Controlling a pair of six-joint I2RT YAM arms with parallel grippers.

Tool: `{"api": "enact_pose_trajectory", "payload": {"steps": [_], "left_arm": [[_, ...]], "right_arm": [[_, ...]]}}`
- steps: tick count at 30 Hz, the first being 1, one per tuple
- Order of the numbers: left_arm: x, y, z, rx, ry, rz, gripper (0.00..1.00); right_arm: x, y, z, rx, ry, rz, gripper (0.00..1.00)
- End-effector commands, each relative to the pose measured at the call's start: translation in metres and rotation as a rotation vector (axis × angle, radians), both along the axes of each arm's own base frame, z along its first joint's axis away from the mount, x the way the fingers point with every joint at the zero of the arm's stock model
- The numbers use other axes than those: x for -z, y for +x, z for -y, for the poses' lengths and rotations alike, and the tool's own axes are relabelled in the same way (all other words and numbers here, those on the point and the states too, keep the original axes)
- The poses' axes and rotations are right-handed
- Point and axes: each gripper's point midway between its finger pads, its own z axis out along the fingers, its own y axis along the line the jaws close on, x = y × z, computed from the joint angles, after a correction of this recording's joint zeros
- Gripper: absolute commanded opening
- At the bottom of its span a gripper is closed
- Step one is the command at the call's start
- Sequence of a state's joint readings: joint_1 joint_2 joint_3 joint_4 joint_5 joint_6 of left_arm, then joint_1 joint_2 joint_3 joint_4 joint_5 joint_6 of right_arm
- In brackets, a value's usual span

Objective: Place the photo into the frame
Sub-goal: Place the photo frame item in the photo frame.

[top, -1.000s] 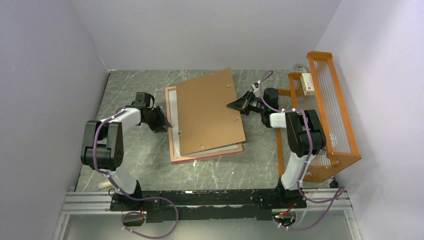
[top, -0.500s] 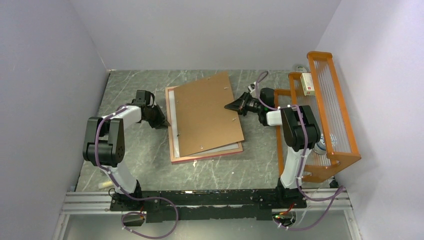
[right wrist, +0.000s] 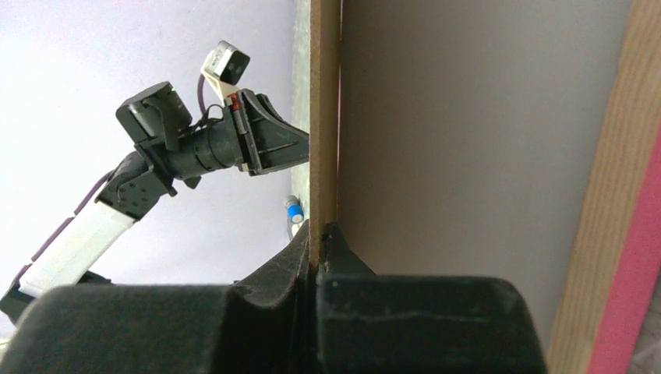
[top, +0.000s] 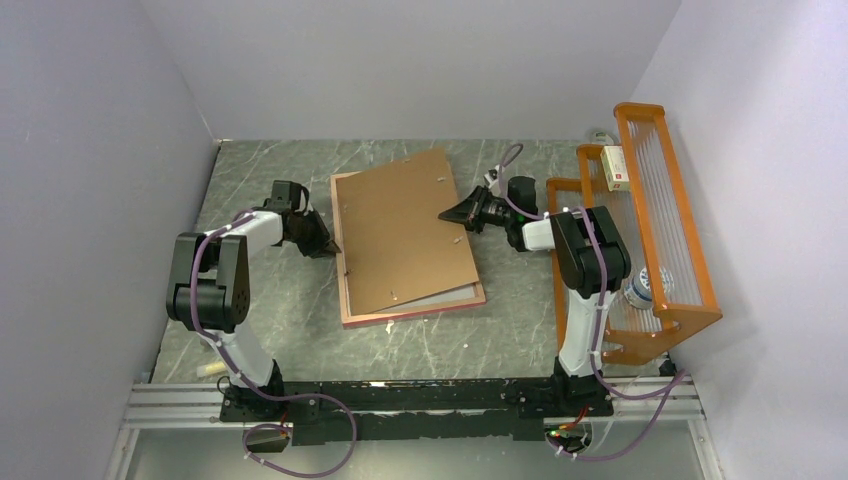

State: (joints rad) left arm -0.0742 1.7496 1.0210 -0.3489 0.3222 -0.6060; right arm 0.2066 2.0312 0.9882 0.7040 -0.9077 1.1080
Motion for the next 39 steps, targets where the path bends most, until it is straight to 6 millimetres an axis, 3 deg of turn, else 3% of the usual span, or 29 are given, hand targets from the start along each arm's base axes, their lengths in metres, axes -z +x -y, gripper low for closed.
{"api": "enact_pose_trajectory", "payload": {"steps": [1, 7, 12, 25, 39], "left_arm": [[-0.001, 0.006, 0.001, 0.028, -0.010, 0.020, 0.23], [-0.002, 0.006, 0.000, 0.031, -0.010, 0.022, 0.22], [-0.005, 0.007, -0.001, 0.024, -0.010, 0.031, 0.23], [-0.009, 0.006, -0.006, 0.010, 0.003, 0.042, 0.31], [-0.022, 0.013, -0.007, 0.005, -0.001, 0.101, 0.57]], "right_arm": [[-0.025, 0.011, -0.013, -0.019, 0.030, 0.104, 0.00], [-0.015, 0.011, -0.013, -0.017, 0.005, 0.084, 0.02], [-0.004, 0.012, -0.011, -0.017, -0.067, 0.059, 0.24], [0.012, 0.008, -0.009, -0.027, -0.339, 0.050, 0.67], [0.017, 0.009, 0.015, -0.016, -0.598, -0.001, 0.78]]}}
